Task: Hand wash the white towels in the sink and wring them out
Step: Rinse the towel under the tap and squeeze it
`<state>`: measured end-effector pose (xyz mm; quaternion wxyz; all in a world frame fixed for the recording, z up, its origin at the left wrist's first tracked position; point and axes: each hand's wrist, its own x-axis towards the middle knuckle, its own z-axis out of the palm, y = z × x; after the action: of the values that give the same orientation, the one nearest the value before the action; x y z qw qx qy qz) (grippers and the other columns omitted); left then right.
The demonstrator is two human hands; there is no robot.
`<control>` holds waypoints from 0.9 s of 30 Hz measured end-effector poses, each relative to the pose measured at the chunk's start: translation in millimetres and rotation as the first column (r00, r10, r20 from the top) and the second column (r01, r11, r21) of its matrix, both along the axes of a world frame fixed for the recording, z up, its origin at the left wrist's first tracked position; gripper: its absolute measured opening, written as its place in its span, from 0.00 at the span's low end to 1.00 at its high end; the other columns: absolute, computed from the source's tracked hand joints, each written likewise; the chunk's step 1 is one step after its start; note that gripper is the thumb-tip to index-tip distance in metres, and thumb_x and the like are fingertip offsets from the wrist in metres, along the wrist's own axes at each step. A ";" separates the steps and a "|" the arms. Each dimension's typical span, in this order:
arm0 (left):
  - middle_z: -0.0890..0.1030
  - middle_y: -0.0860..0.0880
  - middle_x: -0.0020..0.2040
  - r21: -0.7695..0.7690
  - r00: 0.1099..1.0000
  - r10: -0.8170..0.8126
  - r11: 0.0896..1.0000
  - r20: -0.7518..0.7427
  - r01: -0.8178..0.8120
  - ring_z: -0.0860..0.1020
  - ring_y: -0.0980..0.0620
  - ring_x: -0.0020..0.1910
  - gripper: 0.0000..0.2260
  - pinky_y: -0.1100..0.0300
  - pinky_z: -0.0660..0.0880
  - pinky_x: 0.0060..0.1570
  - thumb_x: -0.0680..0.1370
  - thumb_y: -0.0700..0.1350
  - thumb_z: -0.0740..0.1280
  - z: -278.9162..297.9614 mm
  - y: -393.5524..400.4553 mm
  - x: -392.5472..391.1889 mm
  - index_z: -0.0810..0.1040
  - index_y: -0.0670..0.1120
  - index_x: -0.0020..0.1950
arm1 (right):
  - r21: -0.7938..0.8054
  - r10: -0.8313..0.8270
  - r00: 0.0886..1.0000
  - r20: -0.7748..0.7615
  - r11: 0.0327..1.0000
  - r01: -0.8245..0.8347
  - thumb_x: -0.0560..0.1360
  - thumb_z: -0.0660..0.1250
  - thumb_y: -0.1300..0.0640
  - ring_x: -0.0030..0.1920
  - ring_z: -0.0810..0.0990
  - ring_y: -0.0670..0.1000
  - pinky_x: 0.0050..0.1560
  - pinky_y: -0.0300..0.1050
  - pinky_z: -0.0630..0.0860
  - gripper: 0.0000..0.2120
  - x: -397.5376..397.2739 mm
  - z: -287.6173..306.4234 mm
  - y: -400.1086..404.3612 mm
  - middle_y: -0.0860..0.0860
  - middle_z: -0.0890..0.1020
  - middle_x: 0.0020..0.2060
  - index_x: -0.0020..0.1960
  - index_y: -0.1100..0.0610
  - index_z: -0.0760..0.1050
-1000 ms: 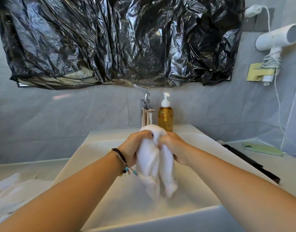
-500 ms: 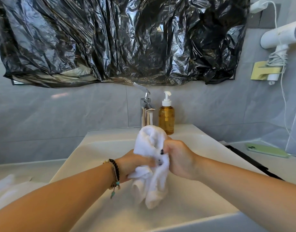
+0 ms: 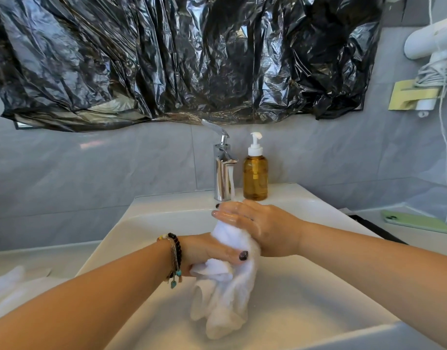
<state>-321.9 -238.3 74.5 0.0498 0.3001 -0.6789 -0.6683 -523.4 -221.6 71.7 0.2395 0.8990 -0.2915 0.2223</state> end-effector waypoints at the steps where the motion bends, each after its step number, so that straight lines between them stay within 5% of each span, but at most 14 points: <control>1: 0.84 0.49 0.42 -0.058 1.000 0.019 0.998 0.011 -0.018 0.83 0.55 0.42 0.17 0.62 0.79 0.43 0.65 0.45 0.78 3.3 4.5 -2.0 0.79 0.45 0.51 | -0.036 -0.005 1.000 -0.011 0.999 0.005 0.69 0.75 0.53 0.57 0.77 0.58 0.46 0.51 0.81 0.40 1.7 1.8 -0.7 0.55 0.72 0.66 0.74 0.53 0.58; 6: 0.84 0.43 0.50 -0.509 0.971 0.215 0.850 0.106 -0.133 0.81 0.45 0.53 0.17 0.47 0.78 0.60 0.62 0.49 0.78 4.6 2.2 -16.3 0.84 0.44 0.48 | -0.165 -0.108 0.989 -0.101 0.982 0.090 0.59 0.81 0.54 0.44 0.79 0.56 0.28 0.45 0.79 0.36 7.7 10.1 -3.0 0.54 0.80 0.49 0.64 0.56 0.72; 9: 0.82 0.47 0.44 -0.671 0.921 0.337 0.731 0.196 -0.125 0.81 0.48 0.49 0.06 0.63 0.77 0.49 0.69 0.43 0.76 2.3 -1.0 -22.4 0.82 0.45 0.43 | -0.191 -0.316 0.926 -0.207 0.941 0.278 0.48 0.83 0.58 0.35 0.78 0.55 0.21 0.43 0.74 0.33 17.1 12.6 -3.6 0.54 0.79 0.42 0.52 0.58 0.78; 12: 0.76 0.53 0.37 -0.741 0.885 0.413 0.659 0.213 -0.129 0.74 0.55 0.38 0.11 0.68 0.70 0.34 0.71 0.44 0.75 1.4 -1.7 -26.9 0.74 0.51 0.35 | -0.127 -0.415 0.874 -0.253 0.910 0.395 0.61 0.79 0.60 0.39 0.78 0.55 0.28 0.45 0.75 0.24 33.7 20.7 1.3 0.54 0.78 0.46 0.55 0.57 0.76; 15: 0.78 0.50 0.39 -0.786 0.847 0.492 0.597 0.200 -0.161 0.76 0.53 0.40 0.08 0.62 0.72 0.38 0.69 0.47 0.76 1.1 -1.6 -28.5 0.78 0.50 0.36 | -0.117 -0.481 0.818 -0.315 0.875 0.470 0.75 0.68 0.61 0.55 0.76 0.56 0.42 0.45 0.71 0.21 46.4 27.1 1.3 0.54 0.72 0.58 0.66 0.57 0.66; 17: 0.79 0.49 0.40 -0.805 0.822 0.530 0.570 0.208 -0.163 0.78 0.49 0.44 0.06 0.61 0.73 0.39 0.68 0.47 0.75 0.4 -1.3 -28.3 0.80 0.49 0.38 | -0.090 -0.512 0.798 -0.317 0.854 0.512 0.77 0.66 0.61 0.56 0.76 0.56 0.43 0.46 0.70 0.19 53.4 34.0 2.8 0.54 0.73 0.58 0.66 0.57 0.66; 21: 0.77 0.52 0.37 -0.793 0.761 0.629 0.541 0.159 -0.281 0.74 0.56 0.35 0.08 0.64 0.69 0.31 0.67 0.50 0.75 0.1 -3.9 -28.1 0.80 0.49 0.41 | 0.022 -0.580 0.739 -0.343 0.781 0.624 0.77 0.62 0.59 0.55 0.77 0.58 0.44 0.49 0.73 0.15 64.2 42.2 0.6 0.56 0.75 0.55 0.63 0.59 0.69; 25: 0.77 0.51 0.38 -0.809 0.740 0.660 0.503 0.132 -0.304 0.75 0.54 0.36 0.09 0.63 0.70 0.33 0.67 0.51 0.74 3.6 -4.2 -28.3 0.78 0.50 0.42 | 0.094 -0.574 0.726 -0.377 0.757 0.647 0.71 0.71 0.57 0.58 0.76 0.60 0.53 0.52 0.76 0.26 59.1 48.2 -4.2 0.56 0.74 0.59 0.66 0.56 0.66; 27: 0.79 0.51 0.43 -0.748 0.750 0.658 0.531 0.068 -0.398 0.78 0.53 0.42 0.17 0.62 0.71 0.35 0.64 0.53 0.78 4.3 -5.9 -23.2 0.79 0.50 0.48 | 0.172 -0.536 0.795 -0.285 0.787 0.592 0.69 0.73 0.57 0.59 0.75 0.59 0.53 0.51 0.75 0.30 49.4 44.3 -6.9 0.55 0.73 0.60 0.67 0.55 0.65</control>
<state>-345.1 -244.3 78.8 0.2427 0.5637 -0.7484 -0.2515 -474.0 -228.5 116.0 0.2096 0.8116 -0.5454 -0.0002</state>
